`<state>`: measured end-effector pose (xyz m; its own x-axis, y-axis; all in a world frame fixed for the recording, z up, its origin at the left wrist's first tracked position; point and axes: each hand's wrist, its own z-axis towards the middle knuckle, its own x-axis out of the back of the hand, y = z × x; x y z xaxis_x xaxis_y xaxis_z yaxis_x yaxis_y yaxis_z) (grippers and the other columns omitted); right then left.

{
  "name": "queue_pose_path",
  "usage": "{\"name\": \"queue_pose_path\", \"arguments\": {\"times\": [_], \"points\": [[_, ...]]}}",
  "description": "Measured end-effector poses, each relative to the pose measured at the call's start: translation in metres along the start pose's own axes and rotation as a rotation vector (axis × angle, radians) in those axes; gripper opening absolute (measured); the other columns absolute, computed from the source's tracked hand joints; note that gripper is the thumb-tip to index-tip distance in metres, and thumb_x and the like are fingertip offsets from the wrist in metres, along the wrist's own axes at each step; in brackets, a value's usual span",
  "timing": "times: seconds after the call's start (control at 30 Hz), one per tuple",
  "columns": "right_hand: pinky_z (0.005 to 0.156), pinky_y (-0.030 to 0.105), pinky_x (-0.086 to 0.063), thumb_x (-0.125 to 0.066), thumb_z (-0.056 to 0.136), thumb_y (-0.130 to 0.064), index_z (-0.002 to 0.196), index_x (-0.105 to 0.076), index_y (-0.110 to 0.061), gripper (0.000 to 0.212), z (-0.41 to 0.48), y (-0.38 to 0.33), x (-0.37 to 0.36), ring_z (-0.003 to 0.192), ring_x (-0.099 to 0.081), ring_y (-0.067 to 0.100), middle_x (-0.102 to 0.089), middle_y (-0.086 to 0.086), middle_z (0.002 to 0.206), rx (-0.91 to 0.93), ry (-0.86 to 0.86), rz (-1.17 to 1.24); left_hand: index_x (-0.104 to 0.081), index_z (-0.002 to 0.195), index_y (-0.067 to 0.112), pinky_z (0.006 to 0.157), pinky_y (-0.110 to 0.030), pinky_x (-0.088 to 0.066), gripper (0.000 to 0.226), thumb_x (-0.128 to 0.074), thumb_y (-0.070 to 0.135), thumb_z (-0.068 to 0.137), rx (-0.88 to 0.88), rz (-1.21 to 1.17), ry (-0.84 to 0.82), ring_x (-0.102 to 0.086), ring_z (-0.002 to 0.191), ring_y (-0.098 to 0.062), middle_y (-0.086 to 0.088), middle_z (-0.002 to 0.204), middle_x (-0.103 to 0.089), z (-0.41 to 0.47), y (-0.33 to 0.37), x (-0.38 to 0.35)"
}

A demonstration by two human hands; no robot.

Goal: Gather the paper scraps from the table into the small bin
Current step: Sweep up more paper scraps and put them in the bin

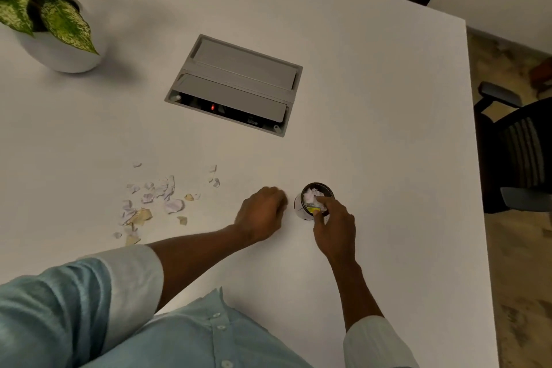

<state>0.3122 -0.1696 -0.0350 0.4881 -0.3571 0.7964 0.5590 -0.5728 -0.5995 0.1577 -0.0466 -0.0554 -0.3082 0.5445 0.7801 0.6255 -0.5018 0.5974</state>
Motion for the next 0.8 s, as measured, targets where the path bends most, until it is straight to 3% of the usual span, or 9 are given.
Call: {"name": "queue_pose_path", "arguments": {"times": [0.1, 0.17, 0.27, 0.33, 0.4, 0.53, 0.63, 0.73, 0.8], "points": [[0.115, 0.048, -0.031, -0.061, 0.100, -0.033, 0.136, -0.060, -0.022, 0.038, -0.003, 0.003, -0.009, 0.137, -0.052, 0.018, -0.059, -0.001, 0.146, 0.103, -0.137, -0.286, -0.064, 0.124, 0.014, 0.082, -0.045, -0.059, 0.027, -0.060, 0.026, 0.101, -0.078, 0.169, -0.097, -0.057, 0.127, -0.027, -0.004, 0.132, -0.063, -0.042, -0.050, -0.004], [0.122, 0.053, -0.015, -0.044, 0.105, -0.047, 0.145, -0.050, -0.028, 0.045, 0.001, 0.002, -0.015, 0.150, -0.036, 0.013, -0.044, -0.003, 0.159, 0.083, -0.242, -0.376, -0.056, 0.141, 0.008, 0.105, -0.044, -0.054, 0.050, -0.064, 0.035, 0.100, -0.122, 0.291, -0.189, -0.042, 0.149, -0.033, -0.013, 0.158, -0.047, -0.070, -0.079, -0.009], [0.123, 0.059, -0.005, -0.029, 0.105, -0.059, 0.150, -0.042, -0.030, 0.056, 0.008, 0.001, -0.023, 0.154, -0.028, 0.015, -0.036, -0.003, 0.164, 0.059, -0.340, -0.466, -0.018, 0.165, 0.006, 0.133, -0.044, -0.012, 0.093, -0.062, 0.054, 0.098, -0.097, 0.389, -0.315, 0.007, 0.164, -0.033, -0.016, 0.176, 0.008, -0.107, -0.115, -0.022], [0.123, 0.061, -0.004, -0.024, 0.103, -0.063, 0.153, -0.040, -0.027, 0.063, 0.011, 0.000, -0.027, 0.154, -0.028, 0.016, -0.037, -0.002, 0.163, 0.039, -0.374, -0.510, 0.006, 0.165, 0.009, 0.131, -0.043, 0.008, 0.109, -0.057, 0.065, 0.096, -0.064, 0.431, -0.357, 0.027, 0.159, -0.031, -0.013, 0.171, 0.029, -0.123, -0.129, -0.026], [0.124, 0.061, -0.003, -0.024, 0.103, -0.064, 0.153, -0.040, -0.024, 0.065, 0.011, 0.000, -0.029, 0.154, -0.029, 0.017, -0.042, 0.000, 0.161, 0.020, -0.384, -0.521, 0.017, 0.164, 0.013, 0.129, -0.044, 0.015, 0.113, -0.053, 0.070, 0.095, -0.038, 0.446, -0.373, 0.036, 0.155, -0.029, -0.010, 0.168, 0.038, -0.133, -0.136, -0.029], [0.125, 0.059, -0.006, -0.031, 0.104, -0.059, 0.146, -0.048, -0.024, 0.057, 0.010, -0.005, -0.029, 0.148, -0.041, 0.018, -0.051, 0.000, 0.154, -0.009, -0.288, -0.443, 0.019, 0.163, 0.010, 0.129, -0.047, 0.015, 0.110, -0.053, 0.063, 0.098, -0.021, 0.446, -0.389, 0.036, 0.155, -0.028, -0.011, 0.166, 0.040, -0.134, -0.134, -0.029], [0.120, 0.055, -0.026, -0.047, 0.103, -0.044, 0.132, -0.060, -0.018, 0.040, 0.004, -0.016, -0.026, 0.131, -0.057, 0.024, -0.065, 0.002, 0.137, 0.050, -0.042, -0.394, 0.008, 0.166, 0.009, 0.132, -0.047, 0.005, 0.098, -0.056, 0.048, 0.101, -0.006, 0.420, -0.407, 0.029, 0.158, -0.030, -0.013, 0.169, 0.033, -0.130, -0.128, -0.025], [0.100, 0.048, -0.049, -0.064, 0.092, -0.025, 0.121, -0.063, -0.015, 0.030, -0.003, -0.032, -0.029, 0.120, -0.059, 0.029, -0.068, 0.006, 0.122, 0.142, 0.116, -0.255, -0.027, 0.162, 0.007, 0.132, -0.045, -0.017, 0.075, -0.056, 0.041, 0.102, 0.034, 0.304, -0.364, 0.006, 0.164, -0.030, -0.013, 0.176, 0.006, -0.128, -0.126, -0.013], [0.095, 0.042, -0.052, -0.068, 0.091, -0.020, 0.122, -0.061, -0.016, 0.033, -0.008, -0.047, -0.038, 0.121, -0.056, 0.027, -0.064, 0.004, 0.122, 0.211, 0.089, -0.174, -0.049, 0.147, 0.008, 0.122, -0.044, -0.036, 0.056, -0.057, 0.038, 0.101, 0.045, 0.272, -0.270, -0.022, 0.159, -0.034, -0.016, 0.171, -0.025, -0.131, -0.129, -0.002]]}}
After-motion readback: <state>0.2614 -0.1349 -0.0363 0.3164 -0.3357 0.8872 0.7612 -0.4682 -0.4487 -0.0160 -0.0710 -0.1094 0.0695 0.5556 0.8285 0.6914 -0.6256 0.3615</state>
